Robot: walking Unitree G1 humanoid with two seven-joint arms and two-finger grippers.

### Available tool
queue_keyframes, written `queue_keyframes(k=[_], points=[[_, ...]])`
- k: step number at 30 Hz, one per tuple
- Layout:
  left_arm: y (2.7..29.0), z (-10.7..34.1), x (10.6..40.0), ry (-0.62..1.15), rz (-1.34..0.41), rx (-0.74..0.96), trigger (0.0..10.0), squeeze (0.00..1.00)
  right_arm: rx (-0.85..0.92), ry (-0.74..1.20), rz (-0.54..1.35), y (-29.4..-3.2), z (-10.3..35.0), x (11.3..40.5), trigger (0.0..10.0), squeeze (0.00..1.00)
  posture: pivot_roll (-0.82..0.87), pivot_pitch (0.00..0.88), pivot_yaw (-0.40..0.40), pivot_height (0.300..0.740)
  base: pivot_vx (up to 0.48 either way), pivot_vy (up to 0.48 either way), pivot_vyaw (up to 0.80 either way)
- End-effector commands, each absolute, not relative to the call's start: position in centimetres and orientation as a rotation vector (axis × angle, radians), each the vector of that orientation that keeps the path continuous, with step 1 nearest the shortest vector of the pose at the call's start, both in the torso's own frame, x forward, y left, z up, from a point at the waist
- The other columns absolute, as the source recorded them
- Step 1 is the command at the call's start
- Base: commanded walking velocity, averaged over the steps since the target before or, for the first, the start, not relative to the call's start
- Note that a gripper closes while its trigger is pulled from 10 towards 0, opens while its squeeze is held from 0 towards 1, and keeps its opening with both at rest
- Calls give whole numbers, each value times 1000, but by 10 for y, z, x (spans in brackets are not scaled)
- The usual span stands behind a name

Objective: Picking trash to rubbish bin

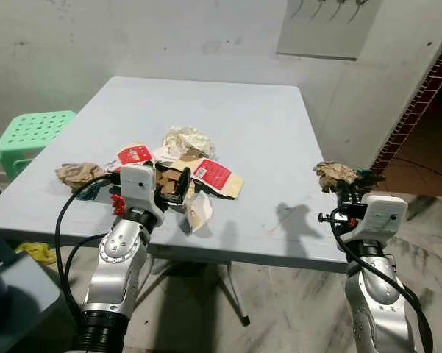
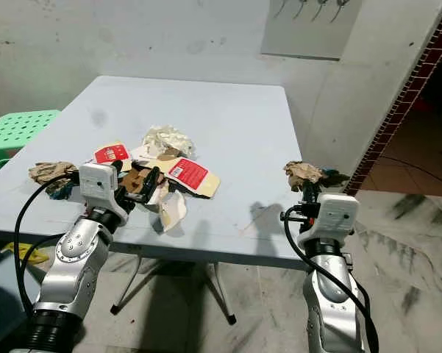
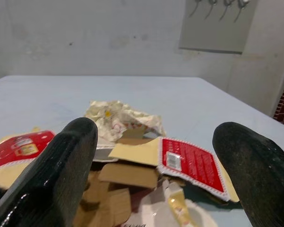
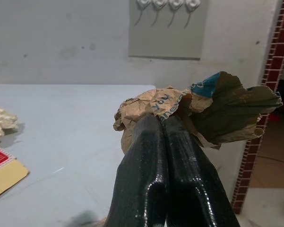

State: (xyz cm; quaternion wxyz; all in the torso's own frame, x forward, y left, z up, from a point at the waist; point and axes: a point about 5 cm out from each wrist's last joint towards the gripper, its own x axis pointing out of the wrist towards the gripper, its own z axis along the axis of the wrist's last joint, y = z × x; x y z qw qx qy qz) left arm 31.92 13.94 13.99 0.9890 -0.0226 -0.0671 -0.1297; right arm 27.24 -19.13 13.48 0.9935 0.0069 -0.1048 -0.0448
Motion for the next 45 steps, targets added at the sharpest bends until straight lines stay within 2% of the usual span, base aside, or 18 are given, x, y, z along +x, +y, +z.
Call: queue_keyframes(k=[1, 38, 45], points=[[136, 143, 322, -145, -282, -40, 10000, 0, 8, -221, -100, -195, 139, 271, 10000, 0, -82, 0, 9, 740, 0, 0, 0], [136, 147, 320, -170, -313, -21, 10000, 0, 52, -217, -75, -192, 140, 273, 10000, 0, -69, 0, 2, 740, 0, 0, 0], [136, 147, 321, -170, -311, -25, 10000, 0, 53, -207, -72, -192, 139, 275, 10000, 0, -68, 0, 1, 740, 0, 0, -661]])
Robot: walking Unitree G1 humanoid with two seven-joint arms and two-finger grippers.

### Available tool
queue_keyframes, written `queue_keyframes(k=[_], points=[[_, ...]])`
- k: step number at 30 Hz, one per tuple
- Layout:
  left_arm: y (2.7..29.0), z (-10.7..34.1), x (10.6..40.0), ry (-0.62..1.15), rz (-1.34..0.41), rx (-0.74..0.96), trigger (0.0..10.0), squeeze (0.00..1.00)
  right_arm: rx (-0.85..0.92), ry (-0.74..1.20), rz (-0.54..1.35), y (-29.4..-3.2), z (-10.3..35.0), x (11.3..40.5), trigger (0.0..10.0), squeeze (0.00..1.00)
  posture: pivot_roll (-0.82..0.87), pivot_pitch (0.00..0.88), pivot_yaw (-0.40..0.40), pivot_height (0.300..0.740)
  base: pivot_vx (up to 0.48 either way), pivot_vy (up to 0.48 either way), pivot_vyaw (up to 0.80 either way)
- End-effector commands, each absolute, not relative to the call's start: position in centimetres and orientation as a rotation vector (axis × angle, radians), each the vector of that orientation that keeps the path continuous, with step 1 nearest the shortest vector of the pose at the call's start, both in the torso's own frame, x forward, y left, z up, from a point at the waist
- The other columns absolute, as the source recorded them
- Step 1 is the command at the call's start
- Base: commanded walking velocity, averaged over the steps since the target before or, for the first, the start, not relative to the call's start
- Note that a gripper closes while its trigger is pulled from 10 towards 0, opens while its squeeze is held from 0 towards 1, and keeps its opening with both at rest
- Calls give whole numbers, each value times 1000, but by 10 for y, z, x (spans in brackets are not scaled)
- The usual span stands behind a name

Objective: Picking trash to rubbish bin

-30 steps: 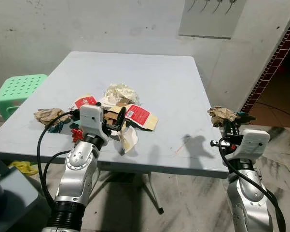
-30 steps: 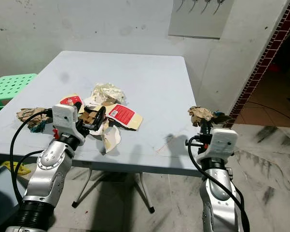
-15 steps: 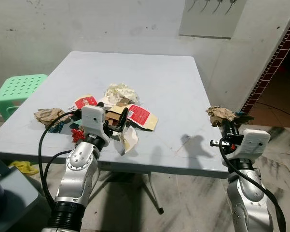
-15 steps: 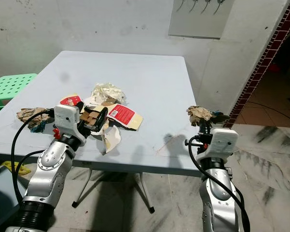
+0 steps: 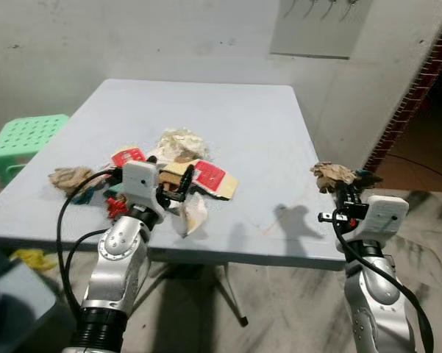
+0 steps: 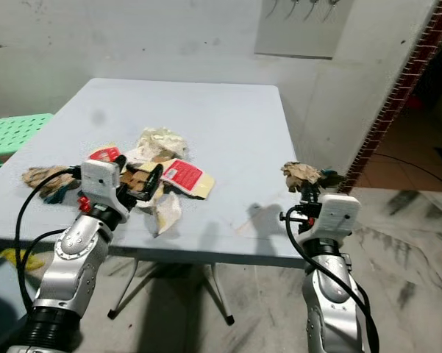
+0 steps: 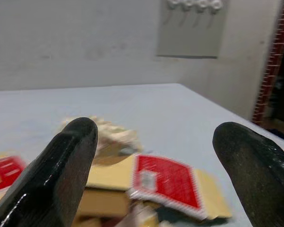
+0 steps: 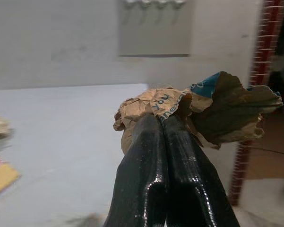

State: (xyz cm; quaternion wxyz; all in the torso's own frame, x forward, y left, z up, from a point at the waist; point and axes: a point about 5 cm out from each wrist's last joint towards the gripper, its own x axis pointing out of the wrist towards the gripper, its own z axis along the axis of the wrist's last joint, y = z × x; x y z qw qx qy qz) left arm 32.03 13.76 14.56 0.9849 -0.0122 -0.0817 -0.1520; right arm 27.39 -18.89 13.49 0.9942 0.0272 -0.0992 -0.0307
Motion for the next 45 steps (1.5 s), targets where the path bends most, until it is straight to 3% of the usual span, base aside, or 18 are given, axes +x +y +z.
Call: queue_keyframes(k=[1, 24, 35, 45], points=[[136, 147, 321, -170, -310, -25, 10000, 0, 53, -207, -72, -192, 139, 275, 10000, 0, -67, 0, 0, 740, 0, 0, -769], [134, 150, 323, -182, -314, -33, 10000, 0, 42, -198, -82, -194, 140, 276, 10000, 0, -74, 0, -4, 740, 0, 0, -740], [137, 150, 324, -176, -283, -84, 10000, 0, 45, -193, -94, -194, 139, 275, 10000, 0, -73, 0, -2, 740, 0, -225, -688], [140, 148, 326, -152, -252, -65, 10000, 0, 32, -174, -114, -195, 137, 276, 10000, 0, -70, 0, -6, 740, 0, 0, -43]])
